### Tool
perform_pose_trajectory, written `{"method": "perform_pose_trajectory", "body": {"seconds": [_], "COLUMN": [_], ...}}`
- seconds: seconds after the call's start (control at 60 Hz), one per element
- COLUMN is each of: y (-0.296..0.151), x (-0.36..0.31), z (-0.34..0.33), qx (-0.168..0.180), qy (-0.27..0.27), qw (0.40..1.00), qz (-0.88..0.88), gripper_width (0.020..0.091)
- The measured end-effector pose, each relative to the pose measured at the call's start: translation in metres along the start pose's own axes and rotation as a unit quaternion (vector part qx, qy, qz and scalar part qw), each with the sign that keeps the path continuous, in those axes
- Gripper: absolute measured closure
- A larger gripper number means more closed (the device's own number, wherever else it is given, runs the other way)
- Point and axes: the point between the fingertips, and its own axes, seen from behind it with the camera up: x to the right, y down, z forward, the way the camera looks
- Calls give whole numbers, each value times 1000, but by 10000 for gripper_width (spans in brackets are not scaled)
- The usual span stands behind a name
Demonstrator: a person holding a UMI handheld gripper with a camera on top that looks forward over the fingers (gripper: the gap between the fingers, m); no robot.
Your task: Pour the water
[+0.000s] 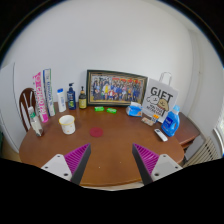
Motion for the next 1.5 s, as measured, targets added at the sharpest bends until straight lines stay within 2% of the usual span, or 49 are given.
{"method": "perform_pose_trajectory", "body": {"seconds": [0.2,0.4,0.567,0.75,0.867,1.067,1.15,1.25,1.283,1.5], "y": [16,21,14,-6,-13,-6,1,3,0,-10], "x": [-74,-214,-333,-428,-466,-490,-501,-507,-508,-504], "z": [7,11,26,71,112,192,213,225,225,220], "qx": [-11,-1,23,71,88,85,79,84,96,109], "qy": [-46,-128,-185,-209,-217,-196,-209,-217,-217,-218], "qw": [999,991,982,975,971,976,974,972,971,970], "qz": [-16,-29,-29,-33,-38,-34,-26,-20,-22,-20], "gripper_width": [248,247,244,245,245,250,334,554,561,673]}}
